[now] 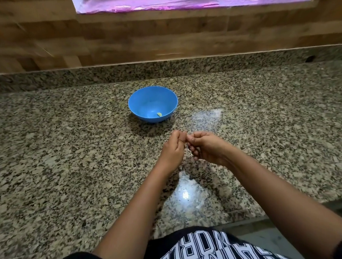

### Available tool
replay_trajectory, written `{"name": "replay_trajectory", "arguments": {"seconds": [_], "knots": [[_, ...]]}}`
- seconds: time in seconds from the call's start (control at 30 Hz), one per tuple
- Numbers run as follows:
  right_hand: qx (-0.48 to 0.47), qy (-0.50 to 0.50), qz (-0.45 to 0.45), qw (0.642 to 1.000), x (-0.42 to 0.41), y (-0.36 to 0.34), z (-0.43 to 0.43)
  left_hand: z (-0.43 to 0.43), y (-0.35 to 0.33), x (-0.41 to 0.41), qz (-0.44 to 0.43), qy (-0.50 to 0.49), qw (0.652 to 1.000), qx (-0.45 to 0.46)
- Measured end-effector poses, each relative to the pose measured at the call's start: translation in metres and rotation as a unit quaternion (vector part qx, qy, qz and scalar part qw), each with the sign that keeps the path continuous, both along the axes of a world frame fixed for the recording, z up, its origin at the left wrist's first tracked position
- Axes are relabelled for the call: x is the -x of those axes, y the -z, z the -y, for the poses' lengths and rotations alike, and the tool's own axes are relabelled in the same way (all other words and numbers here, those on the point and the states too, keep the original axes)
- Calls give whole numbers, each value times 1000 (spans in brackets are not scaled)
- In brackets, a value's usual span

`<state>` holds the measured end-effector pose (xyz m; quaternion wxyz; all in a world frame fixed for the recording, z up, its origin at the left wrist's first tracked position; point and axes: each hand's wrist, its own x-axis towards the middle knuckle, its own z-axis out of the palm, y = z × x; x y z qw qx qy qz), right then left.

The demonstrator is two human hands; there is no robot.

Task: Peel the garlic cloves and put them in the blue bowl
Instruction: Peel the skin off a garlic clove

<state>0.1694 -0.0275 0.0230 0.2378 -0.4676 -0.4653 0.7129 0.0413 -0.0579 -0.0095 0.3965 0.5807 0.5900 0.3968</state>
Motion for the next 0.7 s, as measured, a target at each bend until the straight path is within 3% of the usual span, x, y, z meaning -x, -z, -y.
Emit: {"name": "replay_trajectory", "arguments": {"seconds": [0.13, 0.23, 0.33, 0.37, 0.4, 0.47, 0.53, 0.57, 0.63, 0.7], "knots": [[-20, -12, 22, 999, 0, -4, 5, 1, 1, 1, 16, -4, 1000, -13], [-113, 33, 77, 990, 7, -2, 12, -5, -4, -1, 29, -22, 999, 25], [-309, 10, 258, 916, 8, 4, 15, -5, -7, -2, 79, -28, 993, 87], [-330, 5, 278, 902, 8, 6, 17, -5, -6, -2, 90, -29, 991, 92], [-312, 14, 256, 915, 8, 6, 19, -3, -4, -2, 97, -26, 991, 86], [-159, 68, 105, 979, 12, 0, 21, -3, -2, 0, 109, -20, 992, 59], [11, 98, -40, 994, 16, -6, 24, -3, 0, 3, 111, -10, 993, 43], [49, 100, -57, 992, 16, -7, 25, -2, 2, 4, 109, -8, 993, 43], [0, 78, 7, 997, 16, -5, 28, 0, 2, 4, 110, -16, 992, 65], [-178, 30, 168, 969, 14, 3, 30, 1, 4, 4, 111, -27, 988, 105]]}}
